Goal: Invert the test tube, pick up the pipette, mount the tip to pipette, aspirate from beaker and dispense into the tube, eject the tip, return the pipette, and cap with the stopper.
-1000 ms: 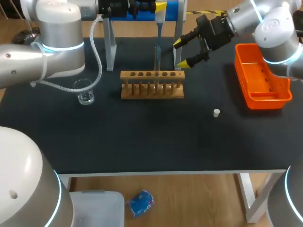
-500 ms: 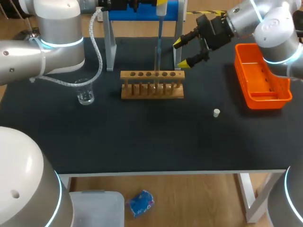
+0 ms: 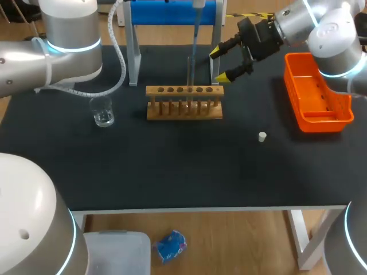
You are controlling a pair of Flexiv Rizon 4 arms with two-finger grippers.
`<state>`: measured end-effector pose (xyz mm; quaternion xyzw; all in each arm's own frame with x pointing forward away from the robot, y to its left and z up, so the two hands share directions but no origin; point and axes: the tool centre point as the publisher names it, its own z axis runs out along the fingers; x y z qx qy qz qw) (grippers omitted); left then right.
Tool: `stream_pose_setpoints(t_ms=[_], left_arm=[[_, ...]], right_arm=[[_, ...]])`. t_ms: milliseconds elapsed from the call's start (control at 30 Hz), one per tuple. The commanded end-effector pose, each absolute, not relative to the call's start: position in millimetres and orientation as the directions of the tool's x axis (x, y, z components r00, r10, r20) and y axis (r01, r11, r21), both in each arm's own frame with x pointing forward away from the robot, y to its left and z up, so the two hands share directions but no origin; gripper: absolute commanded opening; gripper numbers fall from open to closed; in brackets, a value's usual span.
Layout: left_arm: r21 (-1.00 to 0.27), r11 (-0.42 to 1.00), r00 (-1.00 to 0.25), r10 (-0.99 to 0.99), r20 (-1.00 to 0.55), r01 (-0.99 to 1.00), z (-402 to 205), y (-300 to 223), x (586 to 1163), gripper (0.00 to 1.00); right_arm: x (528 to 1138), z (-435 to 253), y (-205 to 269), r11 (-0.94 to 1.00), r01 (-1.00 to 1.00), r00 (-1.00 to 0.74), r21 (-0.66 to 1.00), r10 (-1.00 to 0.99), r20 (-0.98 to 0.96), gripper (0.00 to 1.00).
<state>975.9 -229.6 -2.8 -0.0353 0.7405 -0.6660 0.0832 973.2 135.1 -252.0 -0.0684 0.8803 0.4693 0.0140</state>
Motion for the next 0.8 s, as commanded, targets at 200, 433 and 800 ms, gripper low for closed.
stream_pose_setpoints(t_ms=[200,433,800], left_arm=[[-0.990,0.118,-0.985,-0.143,-0.100,0.083,13,-230,951,0.00],[-0.987,0.130,-0.984,-0.138,-0.116,0.098,16,-233,918,0.00],[-0.981,0.141,-0.976,-0.154,-0.152,0.130,-20,-237,874,0.00]], right_arm=[[973,-252,135,0.551,-0.134,-0.990,0.824,-0.109,-0.088,1.00],[958,-231,116,0.455,-0.148,-0.989,0.878,-0.093,-0.119,1.00],[896,-178,95,0.214,-0.205,-0.978,0.955,-0.086,-0.191,1.00]])
